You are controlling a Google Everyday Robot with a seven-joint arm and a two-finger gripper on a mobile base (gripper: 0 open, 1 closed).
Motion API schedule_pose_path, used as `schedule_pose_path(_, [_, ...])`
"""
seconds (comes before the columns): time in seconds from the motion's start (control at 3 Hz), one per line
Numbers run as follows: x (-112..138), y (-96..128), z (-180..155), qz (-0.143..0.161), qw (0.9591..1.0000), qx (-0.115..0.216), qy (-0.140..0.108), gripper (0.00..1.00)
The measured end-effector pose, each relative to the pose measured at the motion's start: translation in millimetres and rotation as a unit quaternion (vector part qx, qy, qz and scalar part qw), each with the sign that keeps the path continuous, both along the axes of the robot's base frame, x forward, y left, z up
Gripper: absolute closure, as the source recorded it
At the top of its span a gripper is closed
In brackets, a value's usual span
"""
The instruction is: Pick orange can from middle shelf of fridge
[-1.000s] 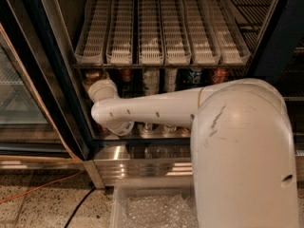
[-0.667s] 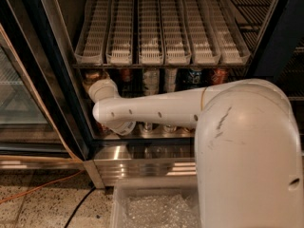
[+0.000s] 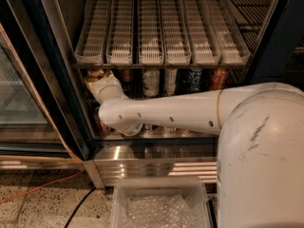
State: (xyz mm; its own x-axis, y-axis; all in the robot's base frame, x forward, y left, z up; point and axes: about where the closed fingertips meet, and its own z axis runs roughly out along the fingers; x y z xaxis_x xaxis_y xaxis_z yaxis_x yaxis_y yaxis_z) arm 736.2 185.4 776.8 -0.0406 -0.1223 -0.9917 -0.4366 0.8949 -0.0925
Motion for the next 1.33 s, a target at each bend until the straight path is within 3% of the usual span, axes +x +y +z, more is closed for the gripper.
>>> schedule_pose_path(0.33, [-7.0, -6.8, -6.4, 0.022, 0.9995, -0.004, 0.022, 1.0])
schedule_pose_path(0.67, [-33.1, -31.8, -20.1, 0.044, 0.997, 0.009, 0.063, 1.0])
schedule_pose_path(1.0, [-62.8, -63.9, -34.5, 0.058, 0.993, 0.033, 0.097, 1.0])
schedule_pose_path(1.33, [-87.7, -86.5, -36.7, 0.092, 0.9869, 0.057, 0.12, 1.0])
